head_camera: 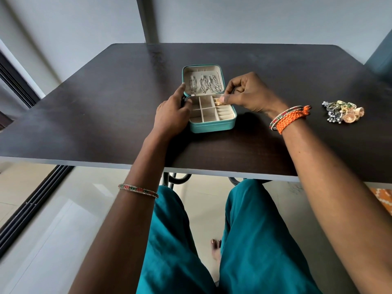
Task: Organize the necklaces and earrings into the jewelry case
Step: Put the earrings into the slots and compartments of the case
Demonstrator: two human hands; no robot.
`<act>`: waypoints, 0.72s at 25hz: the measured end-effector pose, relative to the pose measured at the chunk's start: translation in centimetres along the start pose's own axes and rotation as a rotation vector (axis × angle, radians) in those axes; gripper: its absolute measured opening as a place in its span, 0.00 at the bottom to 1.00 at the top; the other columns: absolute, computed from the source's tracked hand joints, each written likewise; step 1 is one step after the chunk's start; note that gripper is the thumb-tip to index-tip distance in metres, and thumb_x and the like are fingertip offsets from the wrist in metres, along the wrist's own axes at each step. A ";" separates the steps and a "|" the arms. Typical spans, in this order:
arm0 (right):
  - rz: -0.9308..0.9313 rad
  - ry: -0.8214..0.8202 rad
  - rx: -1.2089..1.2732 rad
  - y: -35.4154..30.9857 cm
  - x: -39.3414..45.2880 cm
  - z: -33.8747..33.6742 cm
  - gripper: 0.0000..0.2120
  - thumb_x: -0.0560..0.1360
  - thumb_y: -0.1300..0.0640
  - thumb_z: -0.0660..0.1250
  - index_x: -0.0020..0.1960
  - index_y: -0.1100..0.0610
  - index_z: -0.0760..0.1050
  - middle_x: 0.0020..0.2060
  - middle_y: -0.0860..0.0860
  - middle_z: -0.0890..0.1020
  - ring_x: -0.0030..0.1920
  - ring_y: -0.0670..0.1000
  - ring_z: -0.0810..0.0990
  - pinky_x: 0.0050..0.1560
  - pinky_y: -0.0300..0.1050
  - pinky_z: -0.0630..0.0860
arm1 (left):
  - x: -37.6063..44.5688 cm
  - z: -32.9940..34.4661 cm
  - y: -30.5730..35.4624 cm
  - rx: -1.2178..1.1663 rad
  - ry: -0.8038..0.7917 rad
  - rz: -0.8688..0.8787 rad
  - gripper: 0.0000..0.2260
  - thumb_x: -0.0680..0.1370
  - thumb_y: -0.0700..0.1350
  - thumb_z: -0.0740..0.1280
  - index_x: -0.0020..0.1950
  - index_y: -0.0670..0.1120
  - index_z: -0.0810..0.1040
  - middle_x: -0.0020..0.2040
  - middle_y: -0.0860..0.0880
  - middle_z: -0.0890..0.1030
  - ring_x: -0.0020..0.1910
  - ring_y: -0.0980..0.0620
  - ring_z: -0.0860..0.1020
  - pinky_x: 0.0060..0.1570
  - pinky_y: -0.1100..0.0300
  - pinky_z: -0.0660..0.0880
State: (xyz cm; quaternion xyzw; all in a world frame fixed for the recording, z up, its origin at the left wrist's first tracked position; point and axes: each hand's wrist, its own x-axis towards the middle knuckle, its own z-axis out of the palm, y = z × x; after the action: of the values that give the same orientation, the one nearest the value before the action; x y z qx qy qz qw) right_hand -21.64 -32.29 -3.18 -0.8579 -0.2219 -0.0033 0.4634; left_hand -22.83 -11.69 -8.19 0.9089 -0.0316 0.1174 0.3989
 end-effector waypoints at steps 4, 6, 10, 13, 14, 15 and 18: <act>-0.005 -0.013 -0.005 0.2 0.2 0.1 0.13 0.70 0.66 0.72 0.32 0.57 0.72 0.15 0.42 0.68 0.17 0.41 0.61 0.22 0.28 0.58 | 0.1 0.0 0.0 -0.017 0.002 0.004 0.30 0.73 0.53 0.55 0.76 0.50 0.62 0.66 0.48 0.77 0.65 0.44 0.74 0.66 0.47 0.68; -0.005 -0.012 -0.014 0.4 0.3 0.1 0.13 0.70 0.66 0.72 0.32 0.57 0.72 0.15 0.42 0.68 0.17 0.41 0.60 0.22 0.28 0.58 | 0.0 0.0 0.0 -0.021 0.001 0.007 0.29 0.73 0.52 0.55 0.76 0.50 0.62 0.66 0.47 0.77 0.65 0.44 0.74 0.66 0.46 0.68; -0.010 0.000 -0.048 0.5 0.3 0.1 0.12 0.70 0.64 0.73 0.32 0.56 0.72 0.14 0.42 0.67 0.17 0.41 0.61 0.23 0.28 0.58 | 0.1 0.1 0.0 -0.041 0.001 -0.007 0.30 0.73 0.53 0.55 0.76 0.51 0.62 0.66 0.48 0.77 0.65 0.45 0.74 0.66 0.47 0.68; -0.020 0.009 -0.080 0.6 0.3 0.0 0.11 0.70 0.64 0.73 0.33 0.56 0.73 0.15 0.41 0.68 0.17 0.42 0.62 0.23 0.27 0.59 | 0.0 0.1 0.0 -0.065 -0.001 -0.006 0.29 0.72 0.53 0.56 0.75 0.53 0.63 0.65 0.49 0.78 0.64 0.46 0.75 0.66 0.47 0.69; -0.024 0.014 -0.090 0.6 0.2 0.1 0.12 0.70 0.64 0.73 0.33 0.56 0.73 0.15 0.41 0.69 0.17 0.42 0.63 0.23 0.27 0.59 | -0.1 0.0 0.0 -0.073 0.003 -0.012 0.29 0.72 0.53 0.56 0.74 0.53 0.63 0.65 0.48 0.78 0.64 0.46 0.75 0.65 0.47 0.70; -0.028 0.024 -0.102 0.6 0.2 0.2 0.12 0.70 0.64 0.73 0.32 0.56 0.73 0.15 0.40 0.70 0.17 0.41 0.63 0.23 0.27 0.60 | -0.2 -0.1 0.1 -0.083 0.011 -0.015 0.28 0.72 0.52 0.57 0.73 0.53 0.64 0.64 0.48 0.78 0.63 0.46 0.76 0.64 0.47 0.71; -0.056 0.043 -0.133 0.4 0.0 0.3 0.13 0.70 0.64 0.73 0.32 0.55 0.73 0.15 0.40 0.71 0.17 0.41 0.66 0.23 0.26 0.62 | -0.5 -0.2 0.7 -0.098 0.064 0.007 0.24 0.74 0.48 0.61 0.71 0.49 0.68 0.65 0.47 0.77 0.63 0.47 0.75 0.64 0.51 0.71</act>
State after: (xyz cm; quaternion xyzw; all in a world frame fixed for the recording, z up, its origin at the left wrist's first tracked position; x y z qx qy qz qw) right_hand -21.56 -32.28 -3.70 -0.8799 -0.2353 -0.0493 0.4098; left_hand -23.49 -11.99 -7.68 0.8840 -0.0278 0.1461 0.4432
